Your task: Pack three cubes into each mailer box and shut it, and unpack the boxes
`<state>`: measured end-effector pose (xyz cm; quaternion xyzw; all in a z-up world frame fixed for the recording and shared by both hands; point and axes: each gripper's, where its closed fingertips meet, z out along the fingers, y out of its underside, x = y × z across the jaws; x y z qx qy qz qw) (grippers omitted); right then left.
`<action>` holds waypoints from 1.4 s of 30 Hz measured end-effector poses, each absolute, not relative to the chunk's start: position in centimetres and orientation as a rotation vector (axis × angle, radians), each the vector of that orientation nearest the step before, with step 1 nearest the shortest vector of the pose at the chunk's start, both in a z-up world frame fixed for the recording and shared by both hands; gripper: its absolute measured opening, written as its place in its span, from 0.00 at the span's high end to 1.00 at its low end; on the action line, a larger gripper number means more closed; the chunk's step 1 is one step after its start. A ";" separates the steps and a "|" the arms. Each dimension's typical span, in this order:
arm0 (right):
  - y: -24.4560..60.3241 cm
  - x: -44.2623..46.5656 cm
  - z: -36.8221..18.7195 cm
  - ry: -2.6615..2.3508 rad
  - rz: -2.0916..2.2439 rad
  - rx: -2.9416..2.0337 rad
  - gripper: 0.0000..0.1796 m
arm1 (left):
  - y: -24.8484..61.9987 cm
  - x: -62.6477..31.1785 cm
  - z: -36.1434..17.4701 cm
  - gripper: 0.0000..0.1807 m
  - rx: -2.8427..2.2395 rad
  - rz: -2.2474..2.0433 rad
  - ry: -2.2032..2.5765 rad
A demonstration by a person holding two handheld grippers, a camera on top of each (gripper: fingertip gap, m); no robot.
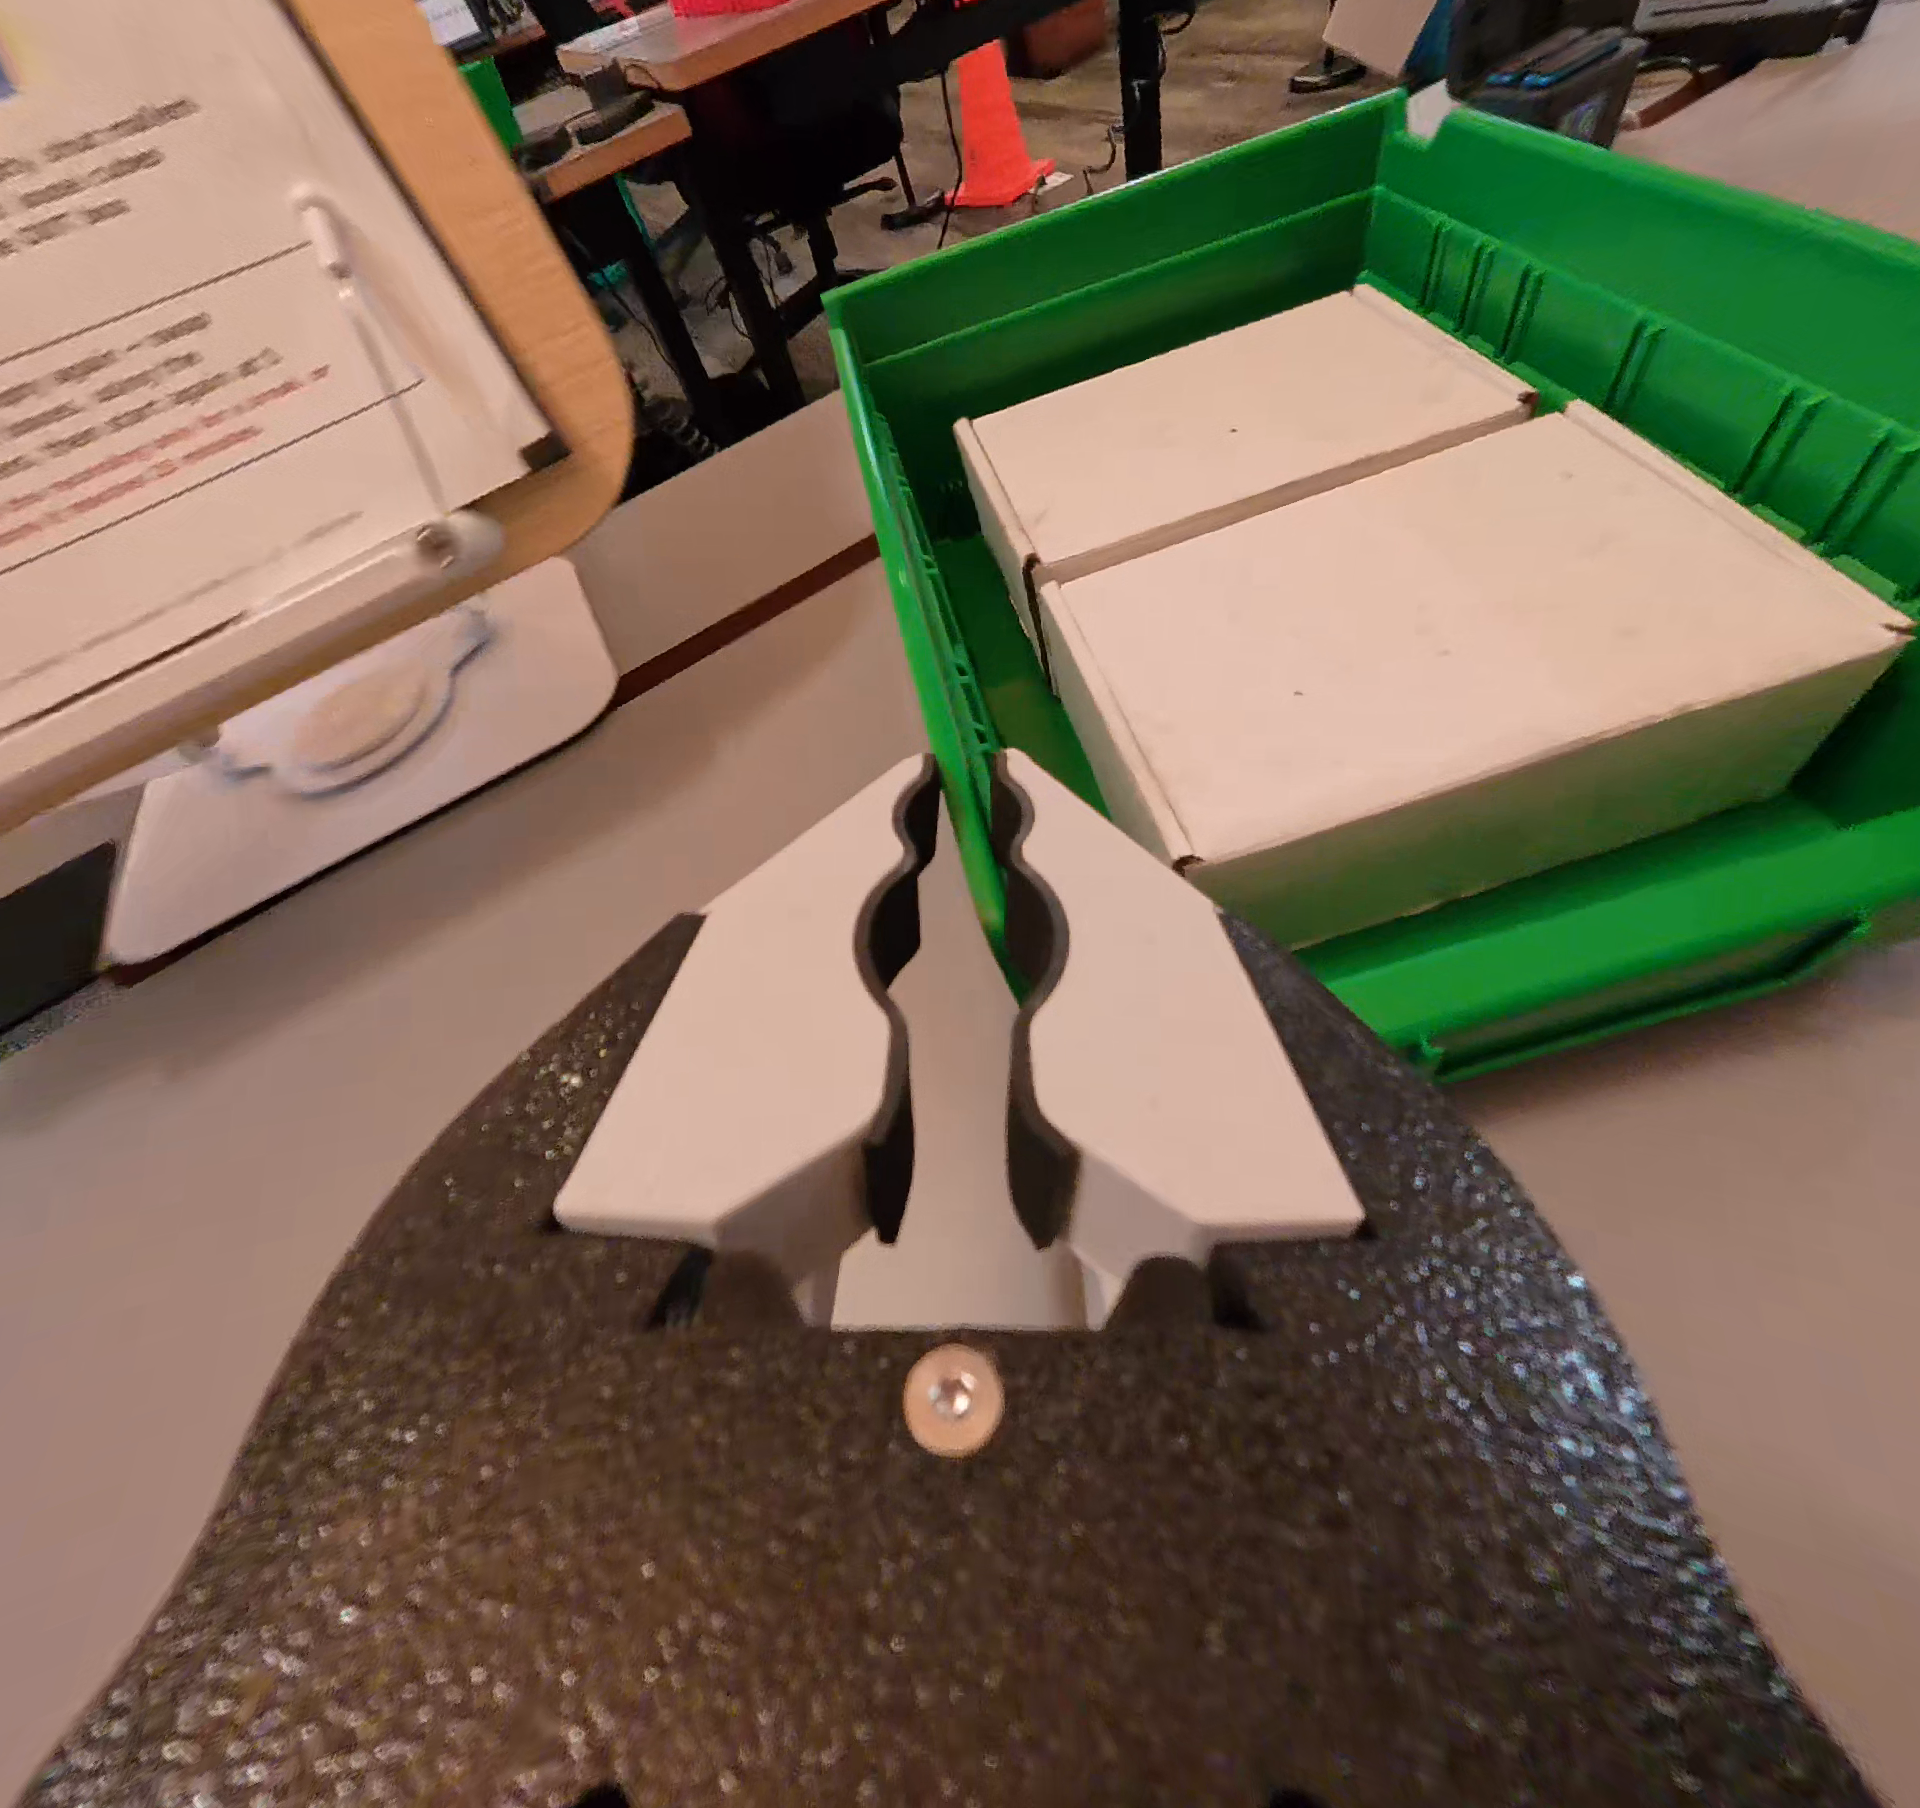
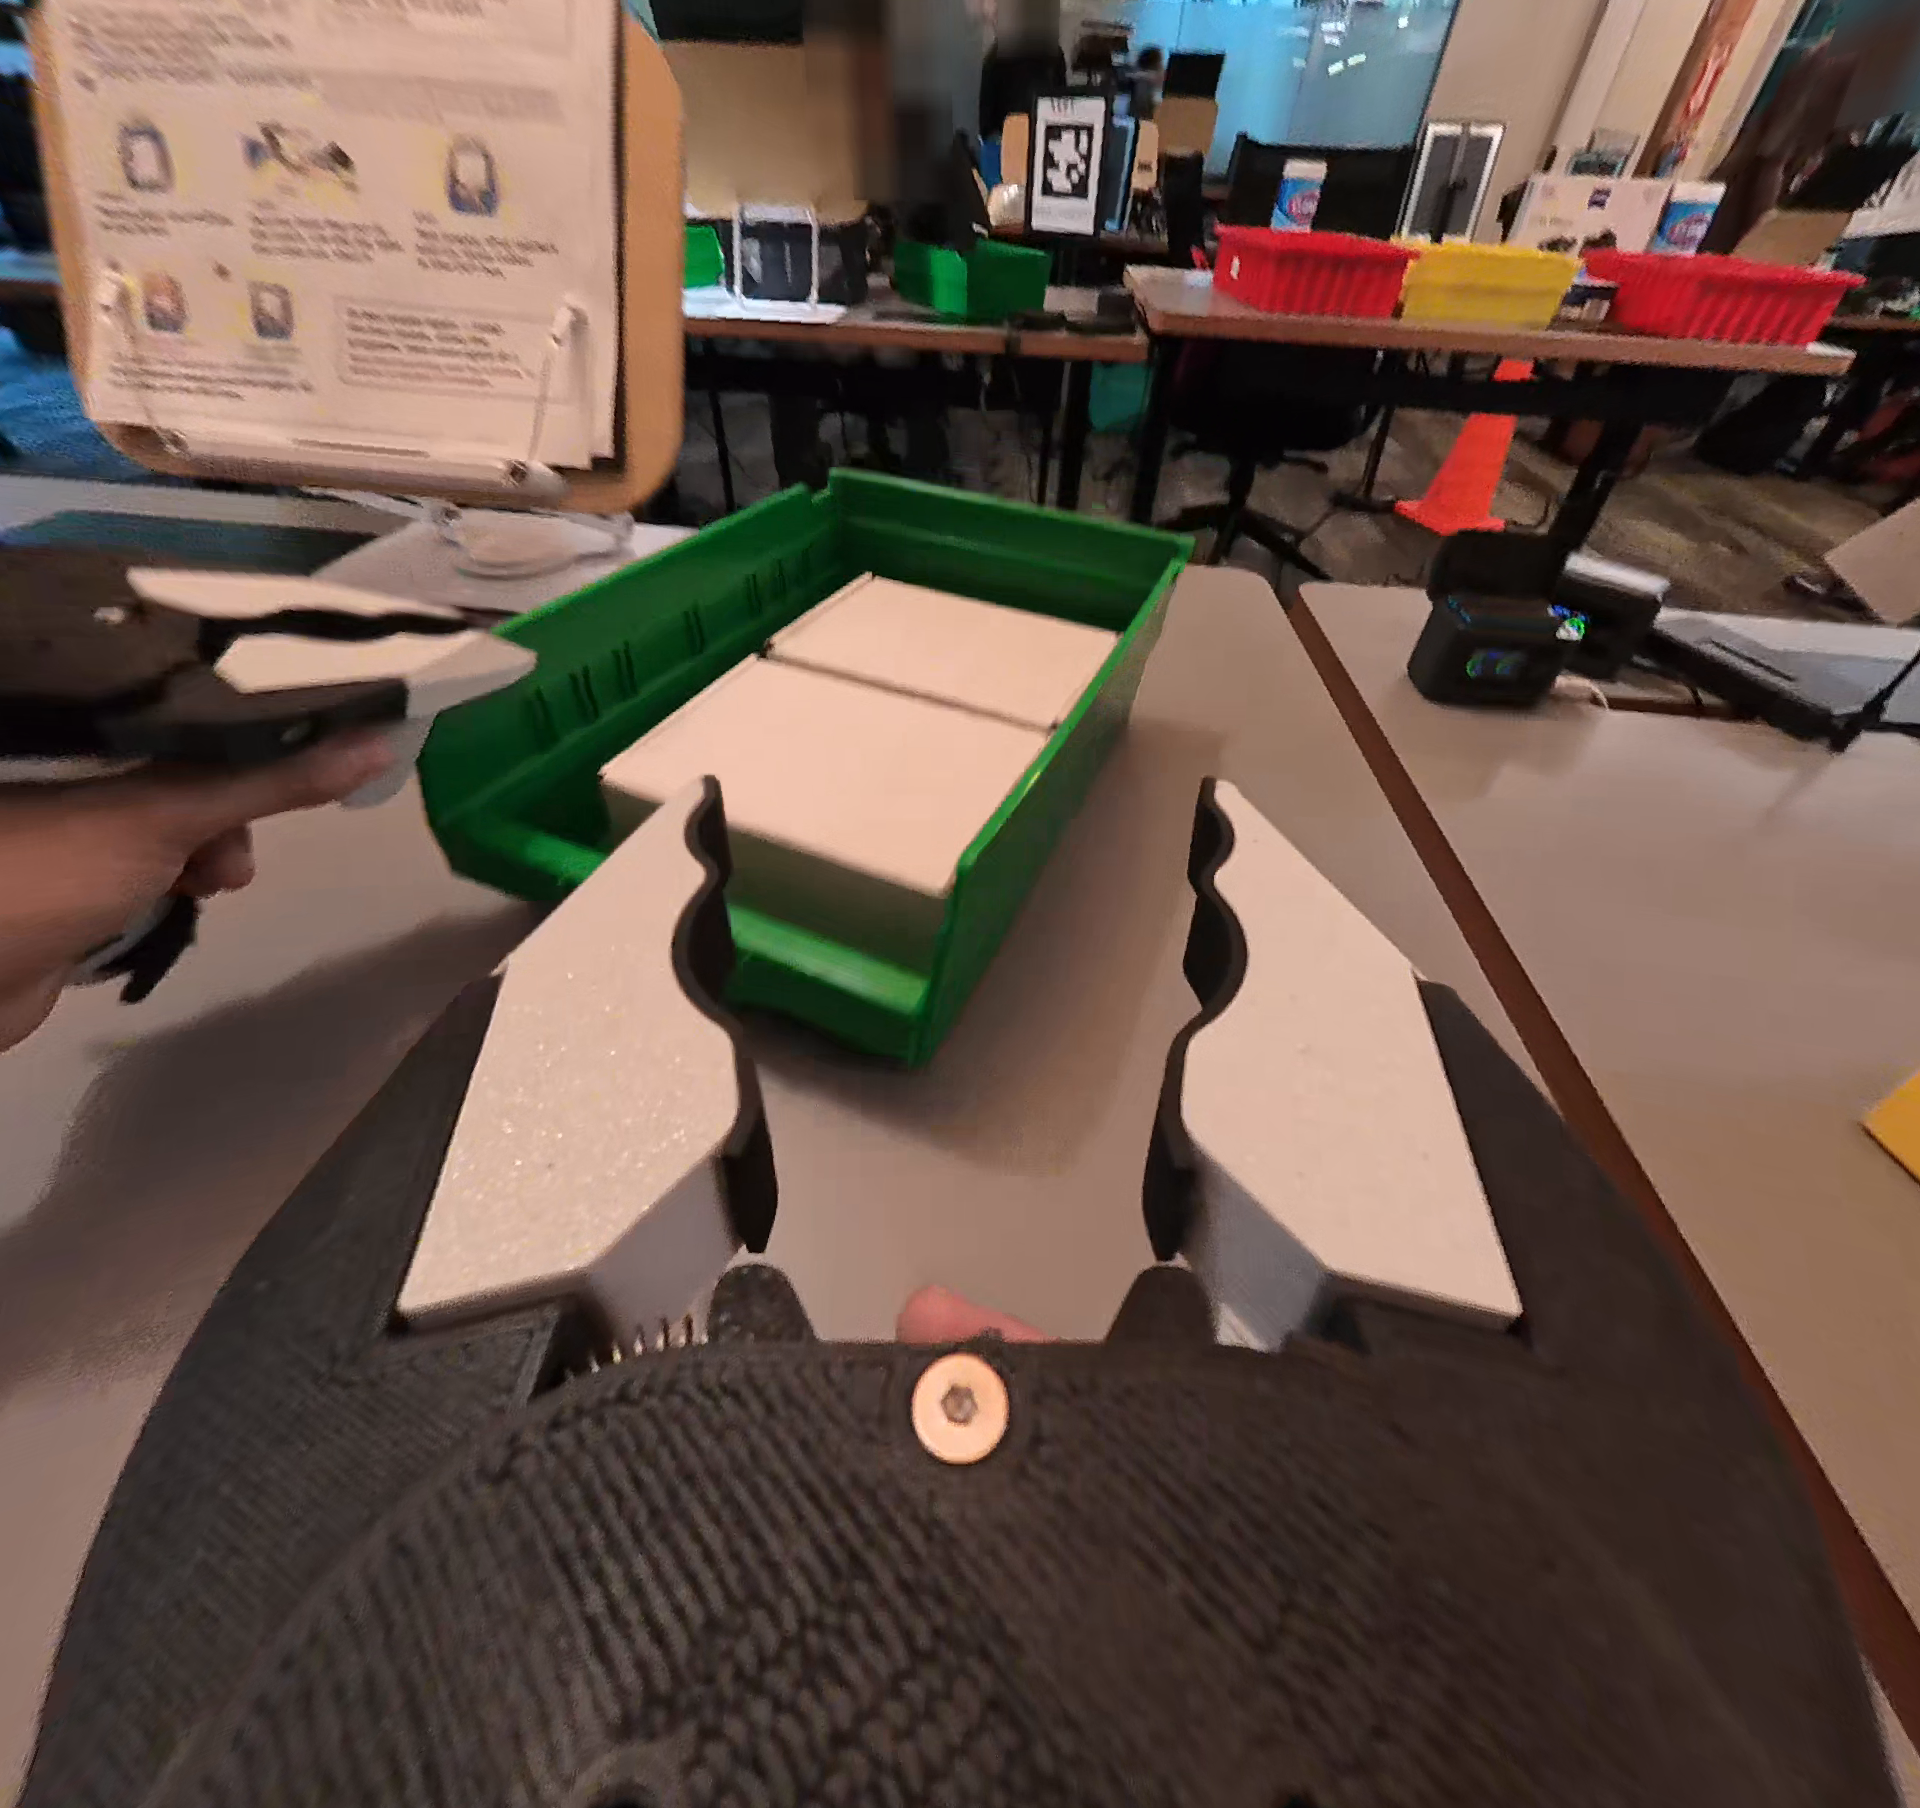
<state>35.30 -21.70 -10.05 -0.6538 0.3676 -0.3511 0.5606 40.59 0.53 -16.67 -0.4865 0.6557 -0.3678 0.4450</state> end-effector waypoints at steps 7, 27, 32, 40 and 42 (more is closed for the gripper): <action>-12.3 29.9 -4.8 0.610 -0.709 -1.524 0.48 | 7.7 28.0 -16.5 0.98 -1.212 -0.957 1.539; 36.0 27.5 -13.9 0.759 -0.104 -2.151 0.40 | 17.6 10.1 -16.1 0.98 -1.216 -0.898 1.270; 39.1 26.5 -18.5 0.801 -0.032 -2.215 0.46 | 18.5 7.9 -16.1 0.97 -1.232 -0.860 1.213; 40.2 26.0 -21.7 0.867 -0.062 -2.236 0.86 | 20.7 6.0 -16.1 0.97 -1.249 -0.808 1.184; 40.5 26.2 -20.4 0.857 -0.010 -2.217 0.86 | 21.3 5.5 -16.1 0.97 -1.250 -0.788 1.178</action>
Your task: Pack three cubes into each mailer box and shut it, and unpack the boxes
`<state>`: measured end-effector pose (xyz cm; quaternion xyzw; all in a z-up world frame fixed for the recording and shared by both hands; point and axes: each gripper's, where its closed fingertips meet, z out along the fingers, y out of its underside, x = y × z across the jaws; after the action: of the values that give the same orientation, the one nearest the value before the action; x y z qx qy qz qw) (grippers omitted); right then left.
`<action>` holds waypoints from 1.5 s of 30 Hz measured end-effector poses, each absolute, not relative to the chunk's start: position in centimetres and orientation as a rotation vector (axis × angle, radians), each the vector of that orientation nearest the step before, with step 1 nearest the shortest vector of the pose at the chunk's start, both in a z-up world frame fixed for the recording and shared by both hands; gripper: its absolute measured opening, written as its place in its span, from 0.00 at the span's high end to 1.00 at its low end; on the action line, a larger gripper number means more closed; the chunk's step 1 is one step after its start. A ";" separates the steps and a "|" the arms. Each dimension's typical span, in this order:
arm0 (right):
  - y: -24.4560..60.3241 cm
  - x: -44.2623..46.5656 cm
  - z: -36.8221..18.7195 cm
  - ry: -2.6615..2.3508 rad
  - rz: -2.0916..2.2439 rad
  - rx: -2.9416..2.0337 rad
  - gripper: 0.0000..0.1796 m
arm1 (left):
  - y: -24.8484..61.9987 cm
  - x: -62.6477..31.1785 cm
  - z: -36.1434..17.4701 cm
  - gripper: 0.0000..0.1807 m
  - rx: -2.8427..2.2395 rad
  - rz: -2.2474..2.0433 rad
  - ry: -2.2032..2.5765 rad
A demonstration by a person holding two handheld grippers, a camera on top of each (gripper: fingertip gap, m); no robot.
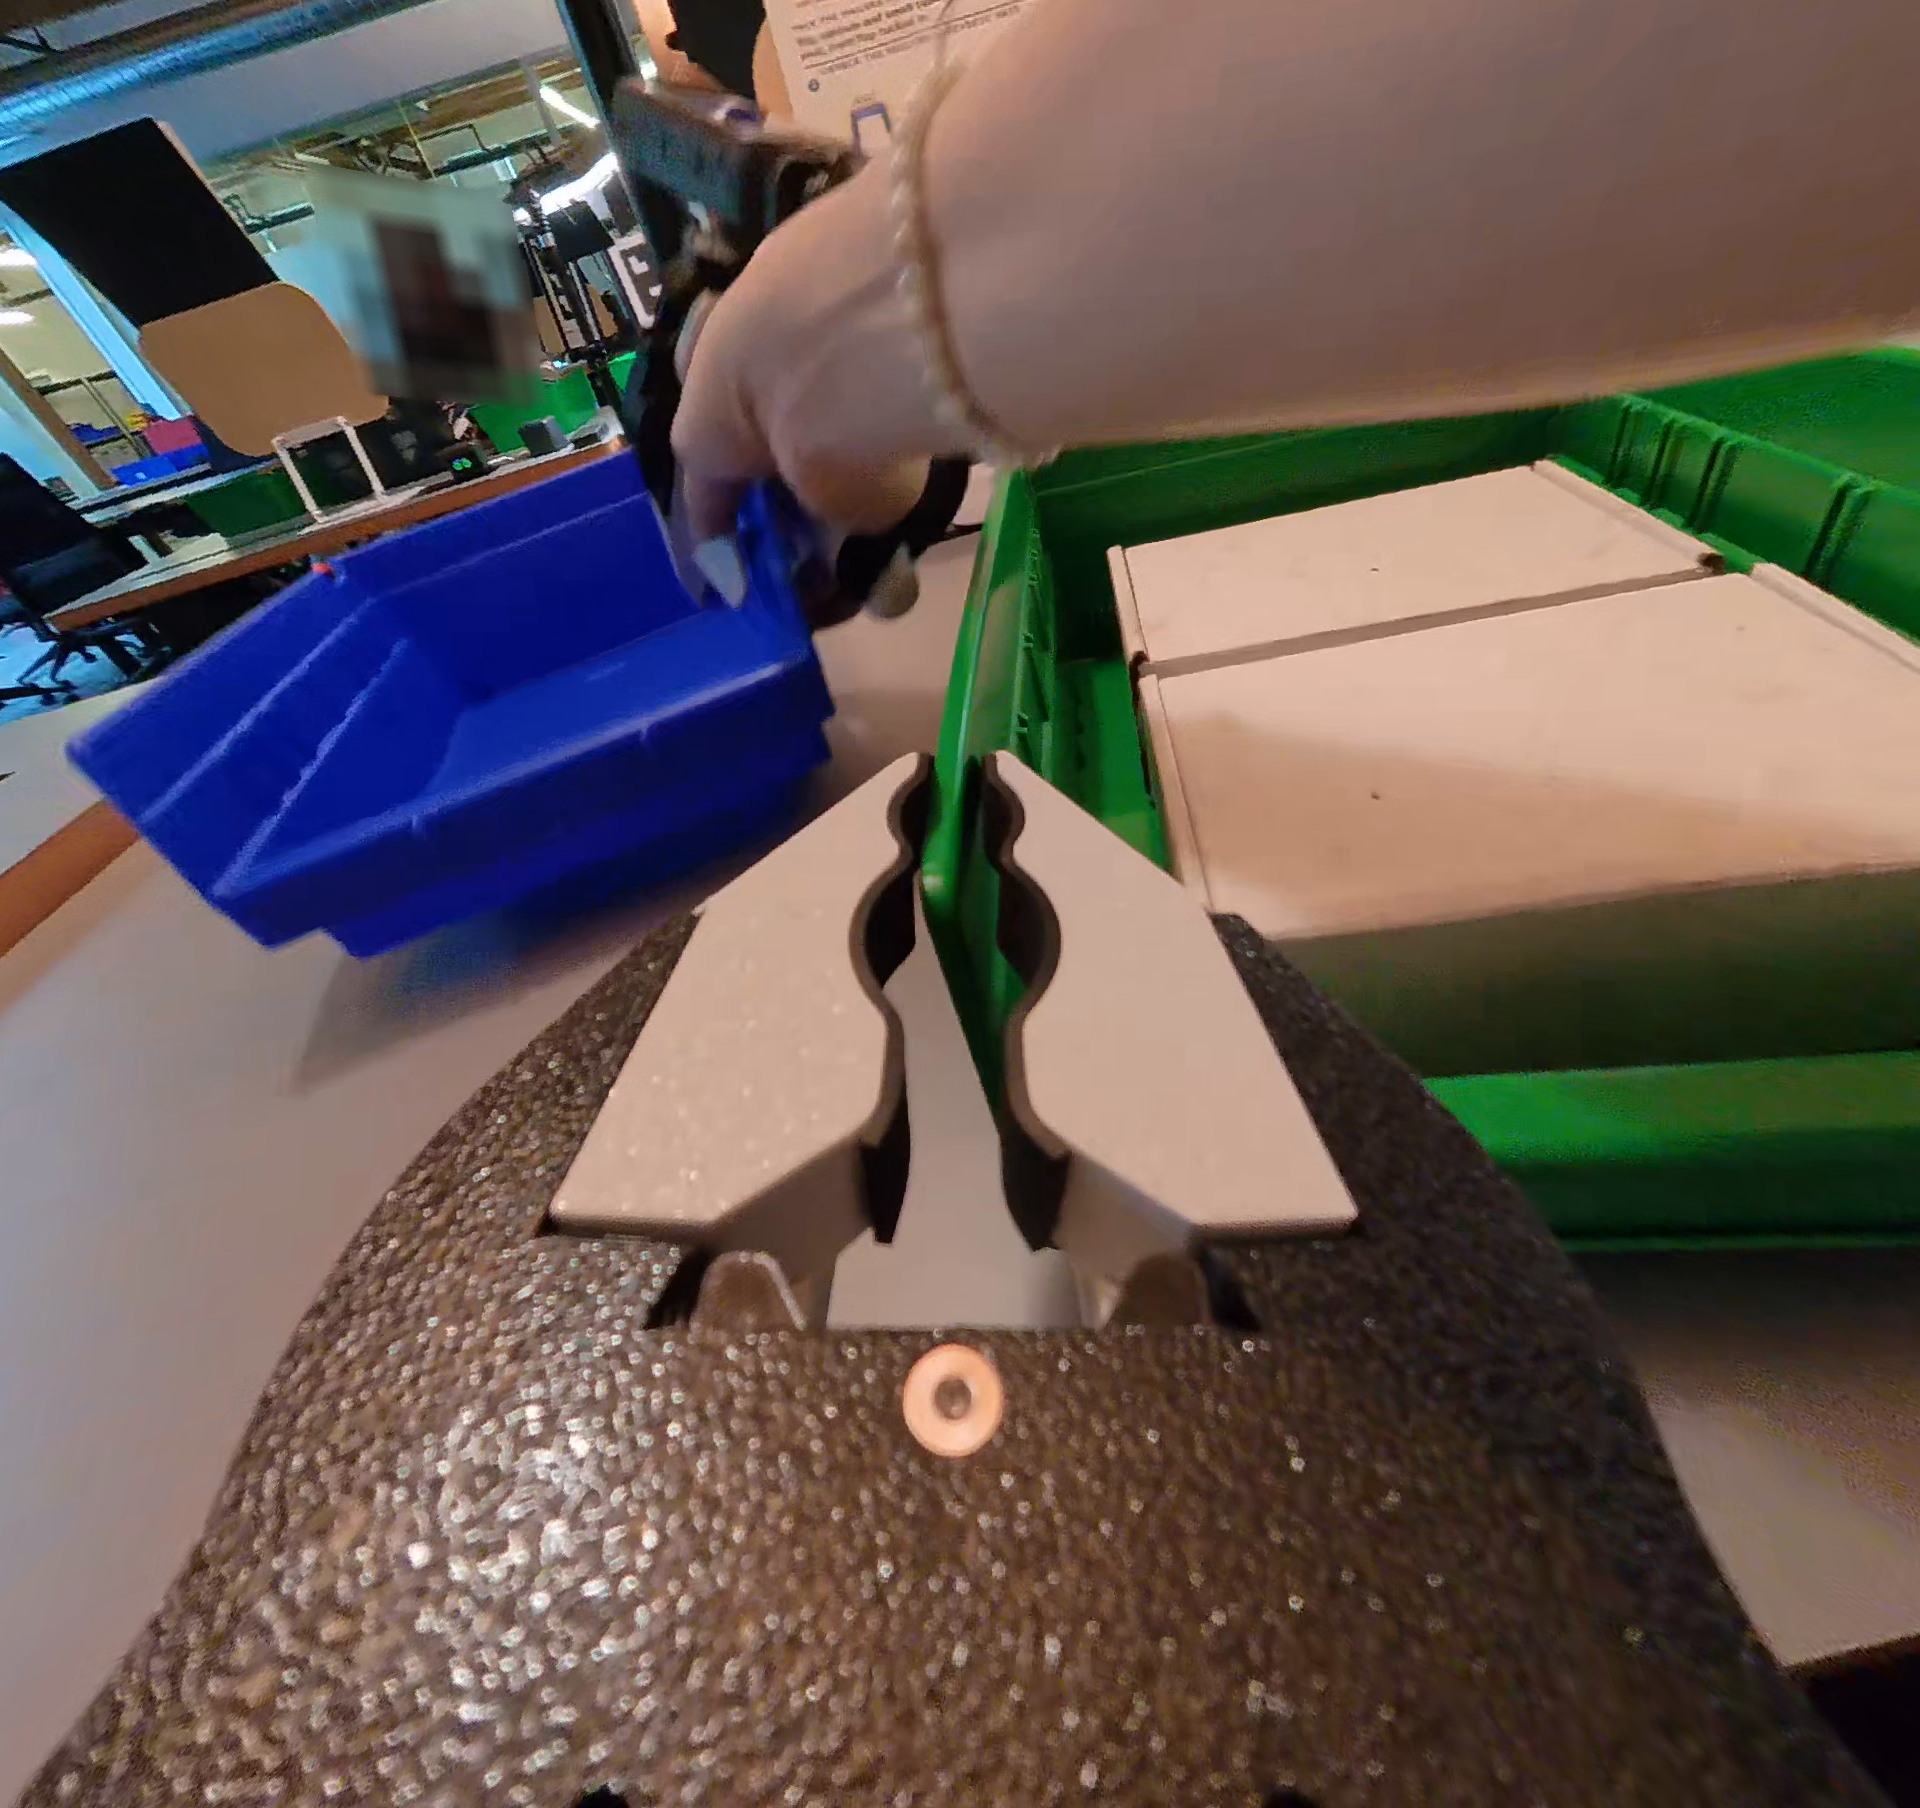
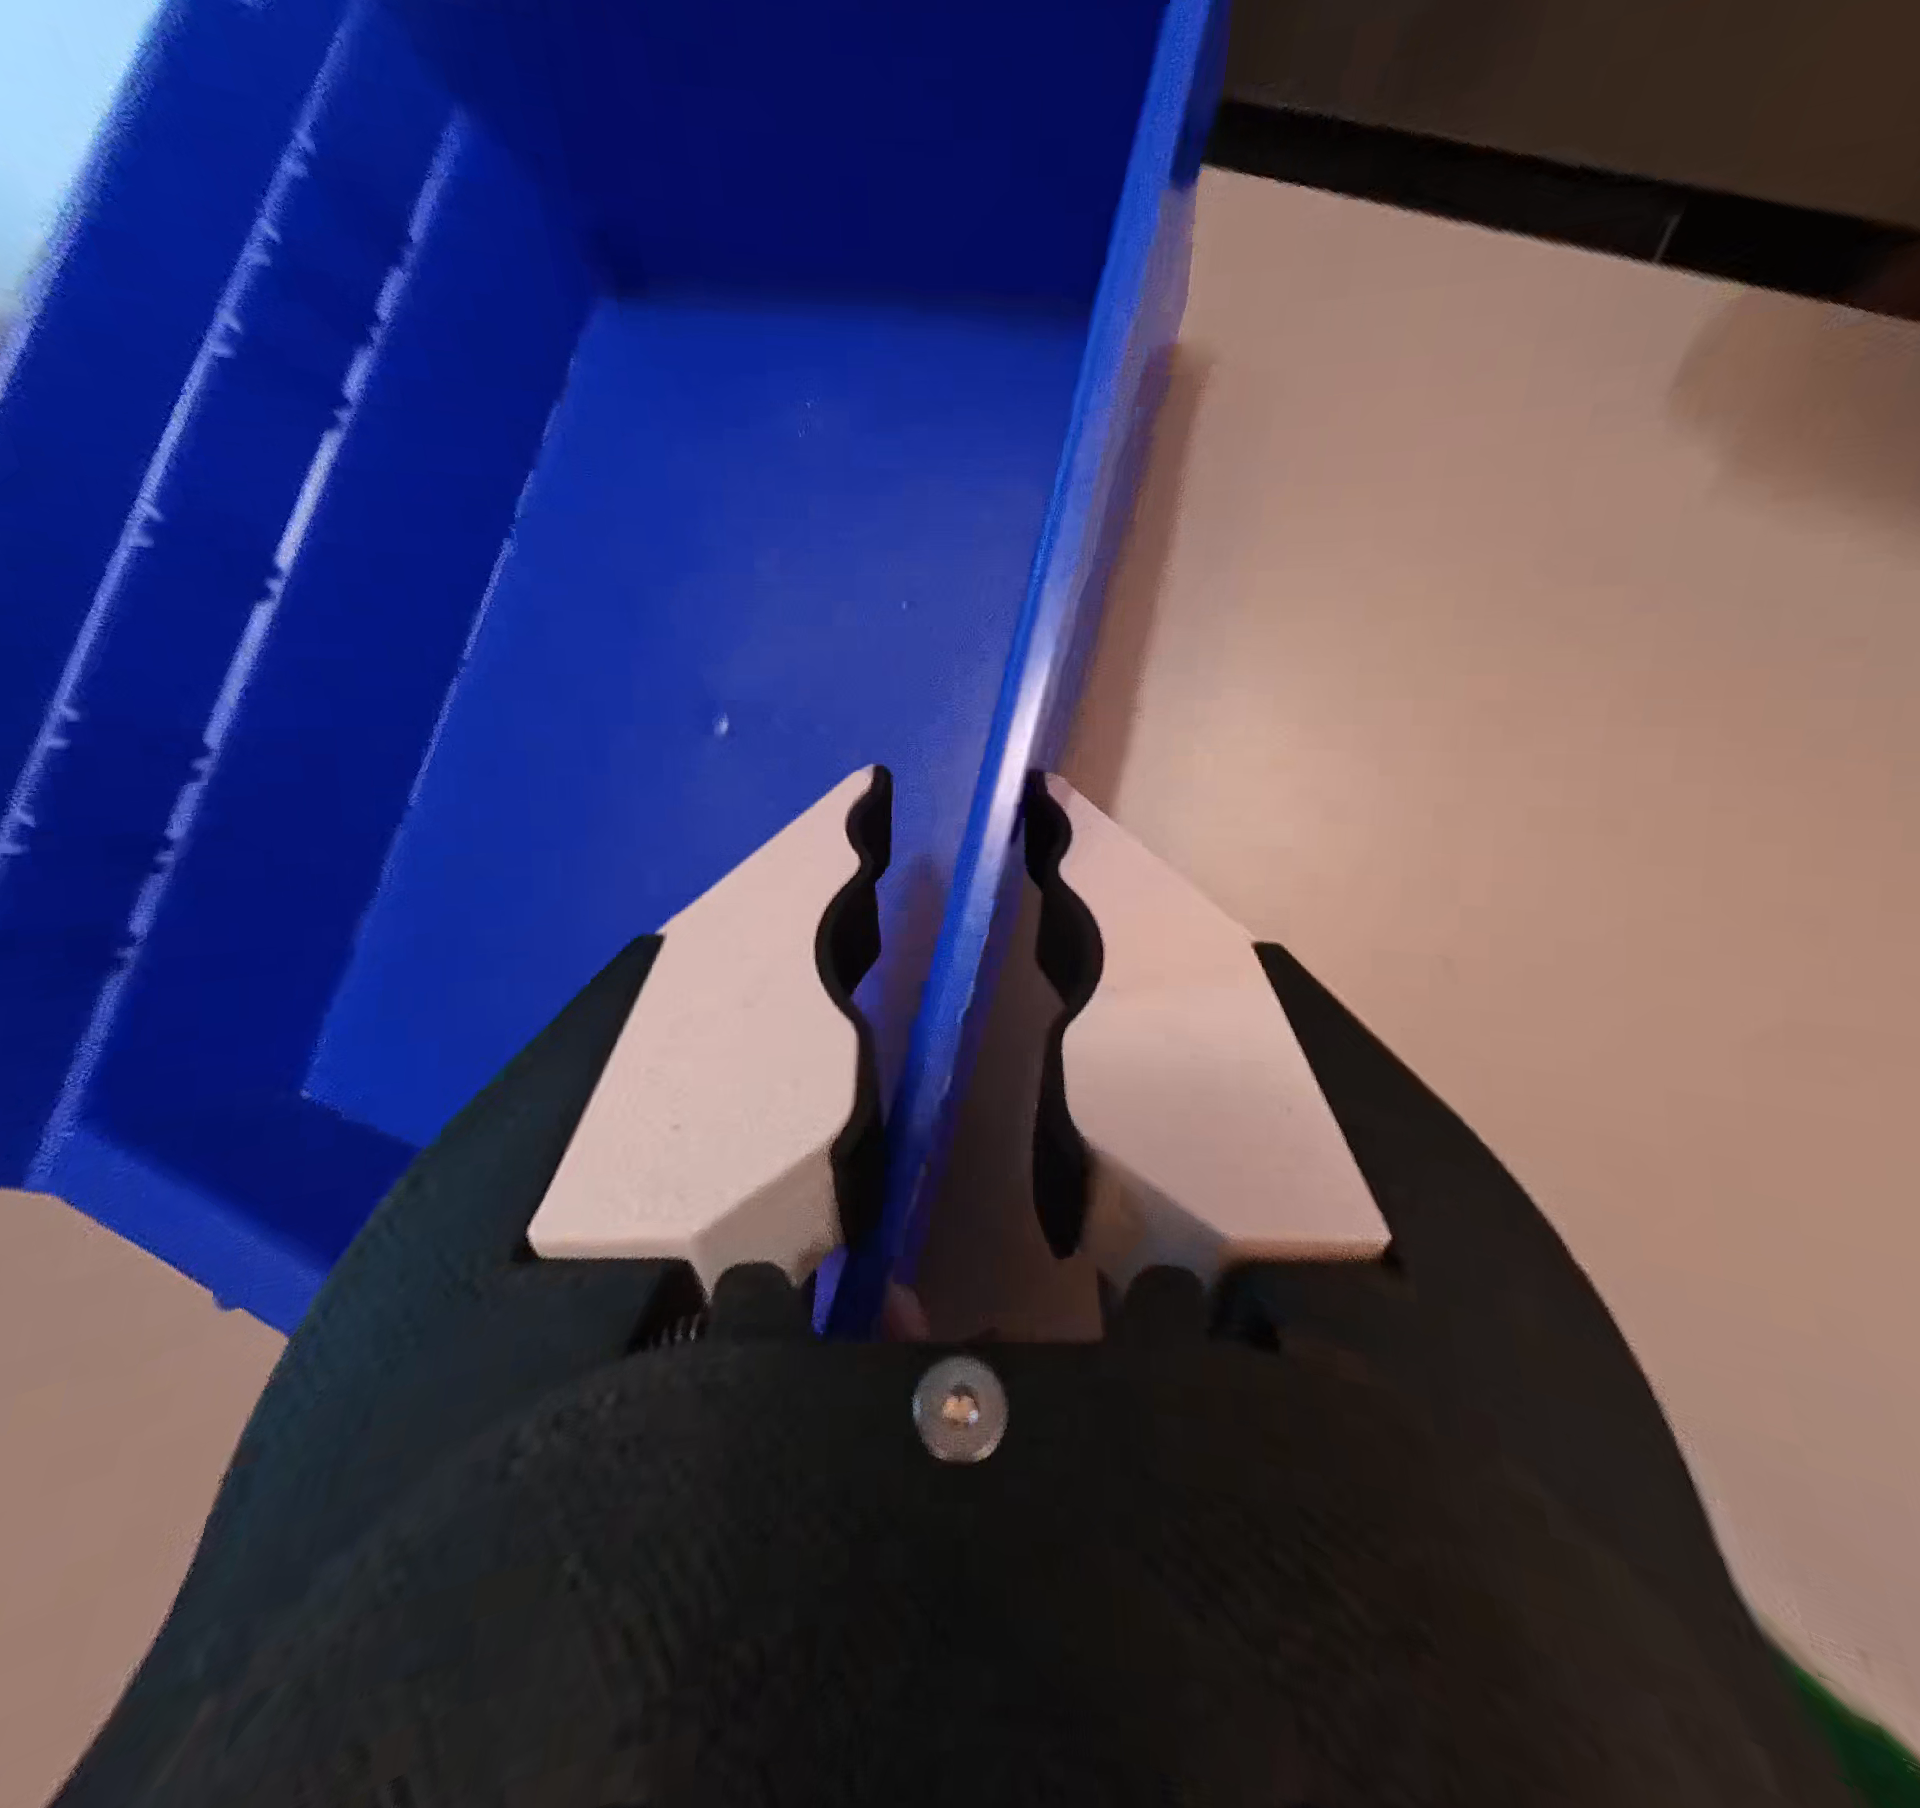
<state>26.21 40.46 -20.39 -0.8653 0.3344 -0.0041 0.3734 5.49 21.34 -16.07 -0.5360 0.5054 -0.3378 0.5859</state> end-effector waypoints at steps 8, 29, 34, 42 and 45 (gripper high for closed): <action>35.4 32.2 -2.3 0.633 0.155 -1.922 0.88 | 28.5 2.6 -16.0 0.94 -1.221 -0.587 1.170; -22.2 52.9 -17.7 1.345 -0.361 -1.821 0.90 | 52.0 5.3 -16.4 0.96 -1.545 -0.674 0.970; -20.7 54.2 -20.2 1.277 -0.320 -1.911 0.90 | 53.3 7.0 -16.5 0.96 -1.607 -0.637 0.930; -18.0 57.0 -20.9 1.140 -0.383 -2.058 0.91 | 54.2 10.2 -16.5 0.96 -1.621 -0.610 0.838; -17.9 57.5 -20.8 1.097 -0.441 -2.091 0.90 | 54.9 11.2 -16.5 0.96 -1.619 -0.591 0.832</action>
<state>57.49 -17.88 -20.77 -0.8117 0.4259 -0.1710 0.3613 11.20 54.87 -16.47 -0.6916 0.3552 -0.2526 0.5759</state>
